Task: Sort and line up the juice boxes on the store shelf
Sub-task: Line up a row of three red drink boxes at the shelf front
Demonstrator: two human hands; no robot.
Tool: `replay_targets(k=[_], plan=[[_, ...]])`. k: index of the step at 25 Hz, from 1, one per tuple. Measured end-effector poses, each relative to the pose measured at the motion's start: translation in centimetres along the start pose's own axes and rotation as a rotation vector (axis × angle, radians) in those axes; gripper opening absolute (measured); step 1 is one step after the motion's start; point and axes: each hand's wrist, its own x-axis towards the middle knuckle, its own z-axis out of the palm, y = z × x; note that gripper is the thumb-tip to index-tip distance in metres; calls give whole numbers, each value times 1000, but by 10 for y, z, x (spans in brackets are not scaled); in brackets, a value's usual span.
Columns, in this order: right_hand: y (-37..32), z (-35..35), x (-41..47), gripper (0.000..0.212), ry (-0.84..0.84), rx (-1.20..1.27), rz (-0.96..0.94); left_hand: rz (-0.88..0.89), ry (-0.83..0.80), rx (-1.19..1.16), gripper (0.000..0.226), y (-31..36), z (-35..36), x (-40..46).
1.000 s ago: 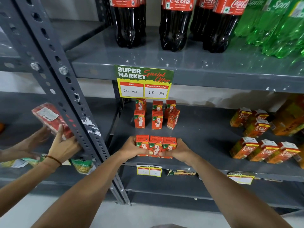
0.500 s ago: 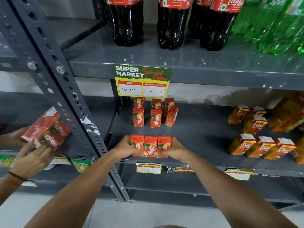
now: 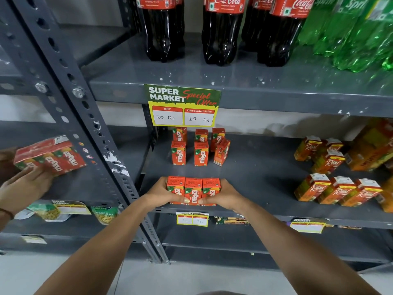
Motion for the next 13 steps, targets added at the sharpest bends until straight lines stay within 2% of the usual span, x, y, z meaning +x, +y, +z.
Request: replay_targets(k=[5,9,13], plan=[[0,1,-1,53,14,-15,-15,12,20,-47,51,7,-1,-5],[-1,-5,-6,50,-1,-71,-20,111,-31,-151,59,23,-10,-13],[2,-46,-28,79,-38,-191,-49,178,29,-77,49,45,-9,-21]])
